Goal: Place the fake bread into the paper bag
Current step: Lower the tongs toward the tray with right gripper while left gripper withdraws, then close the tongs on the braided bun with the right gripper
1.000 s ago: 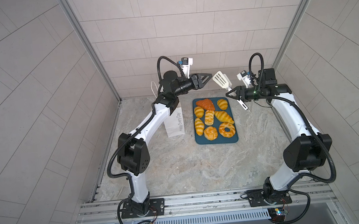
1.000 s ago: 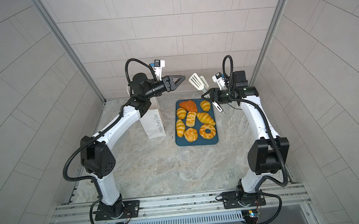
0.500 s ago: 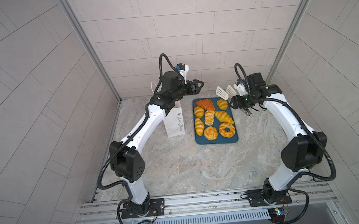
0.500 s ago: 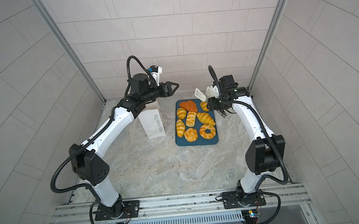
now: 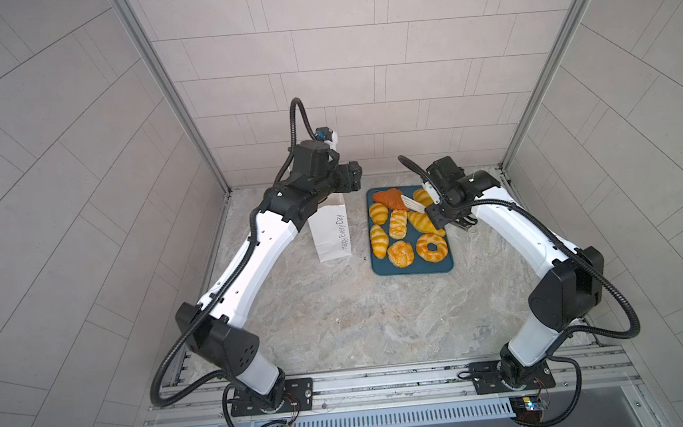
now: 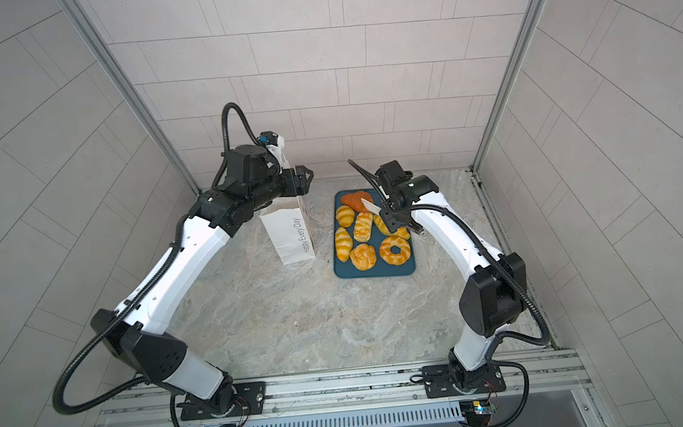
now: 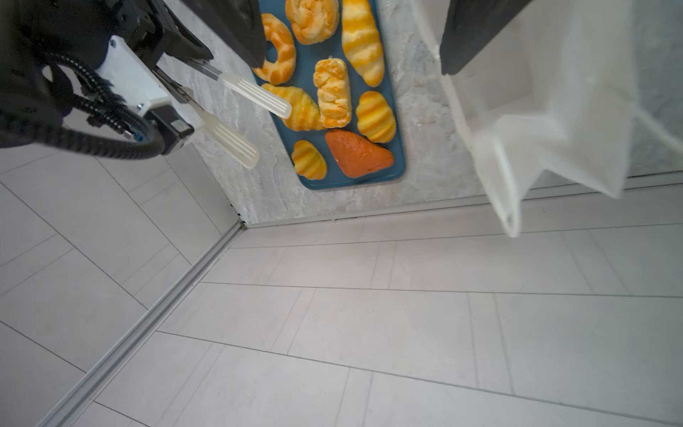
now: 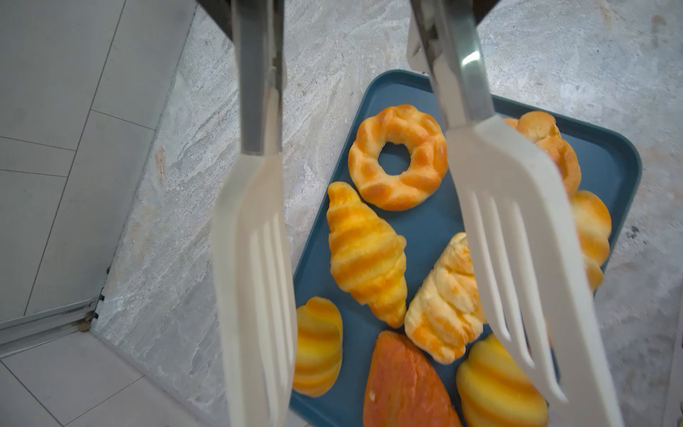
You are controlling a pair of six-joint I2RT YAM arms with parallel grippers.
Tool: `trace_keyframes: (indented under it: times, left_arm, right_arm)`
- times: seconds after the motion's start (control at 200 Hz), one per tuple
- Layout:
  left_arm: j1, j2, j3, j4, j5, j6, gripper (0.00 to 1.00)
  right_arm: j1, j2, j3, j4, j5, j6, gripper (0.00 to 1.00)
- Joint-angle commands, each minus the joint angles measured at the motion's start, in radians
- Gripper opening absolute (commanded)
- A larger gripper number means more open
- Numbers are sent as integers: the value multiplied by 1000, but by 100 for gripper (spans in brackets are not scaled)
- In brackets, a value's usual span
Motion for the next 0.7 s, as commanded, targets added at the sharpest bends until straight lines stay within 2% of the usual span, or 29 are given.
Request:
trace_keyframes:
  times: [0.0, 0.185, 0.47, 0.696]
  left_arm:
    - [-4, -104, -45, -78, -175, 61, 83]
    - [0, -275, -176, -107, -360, 93, 91]
    - [52, -441, -348, -144, -499, 31, 94]
    - [132, -564, -507, -136, -500, -51, 94]
  right_arm:
    - [45, -74, -58, -68, 89, -3, 65]
    - [83, -140, -146, -103, 51, 51, 66]
    - [180, -204, -242, -135, 42, 121, 68]
    - [250, -196, -286, -133, 84, 221, 69]
